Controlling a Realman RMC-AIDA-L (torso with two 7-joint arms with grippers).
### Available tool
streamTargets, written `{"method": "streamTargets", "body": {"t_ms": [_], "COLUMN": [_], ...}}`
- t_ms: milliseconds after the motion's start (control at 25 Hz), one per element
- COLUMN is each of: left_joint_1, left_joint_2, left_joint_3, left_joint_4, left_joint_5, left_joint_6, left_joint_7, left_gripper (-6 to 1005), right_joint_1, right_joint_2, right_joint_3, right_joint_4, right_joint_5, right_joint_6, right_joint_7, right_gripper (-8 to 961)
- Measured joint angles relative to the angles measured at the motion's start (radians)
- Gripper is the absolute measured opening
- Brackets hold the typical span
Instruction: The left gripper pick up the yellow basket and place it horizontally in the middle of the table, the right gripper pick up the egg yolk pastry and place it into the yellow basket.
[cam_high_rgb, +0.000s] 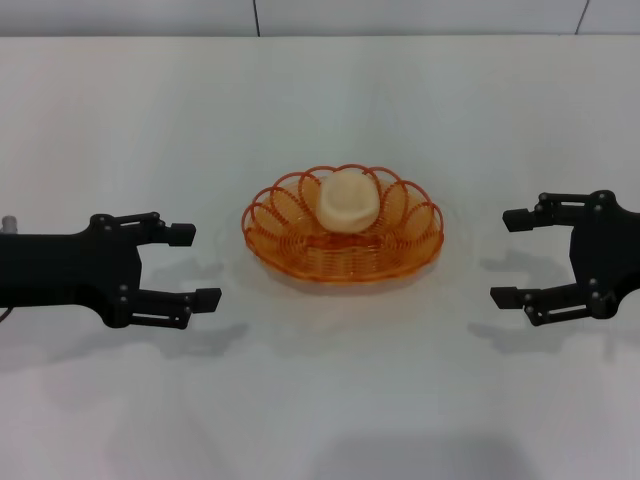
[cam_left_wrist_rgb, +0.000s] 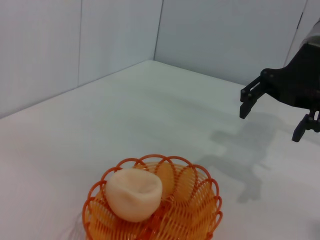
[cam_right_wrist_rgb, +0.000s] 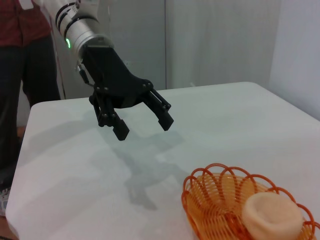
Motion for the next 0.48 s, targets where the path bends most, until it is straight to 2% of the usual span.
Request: {"method": "streamTargets", "body": {"t_ms": [480], "left_joint_1": [0.000], "left_joint_2": [0.006], "left_joint_3": [-0.010], "left_joint_4": [0.001], "left_joint_5": [-0.003], "left_joint_6": [0.050], "left_joint_7": [0.002], "left_gripper": [893], "right_joint_1": [0.019], "right_joint_2": [0.001], "right_joint_3": [-0.025], "right_joint_4": [-0.007], "right_joint_5": [-0.012], "right_joint_6": [0.005], "right_joint_7": [0.001], "right_gripper": [843]}}
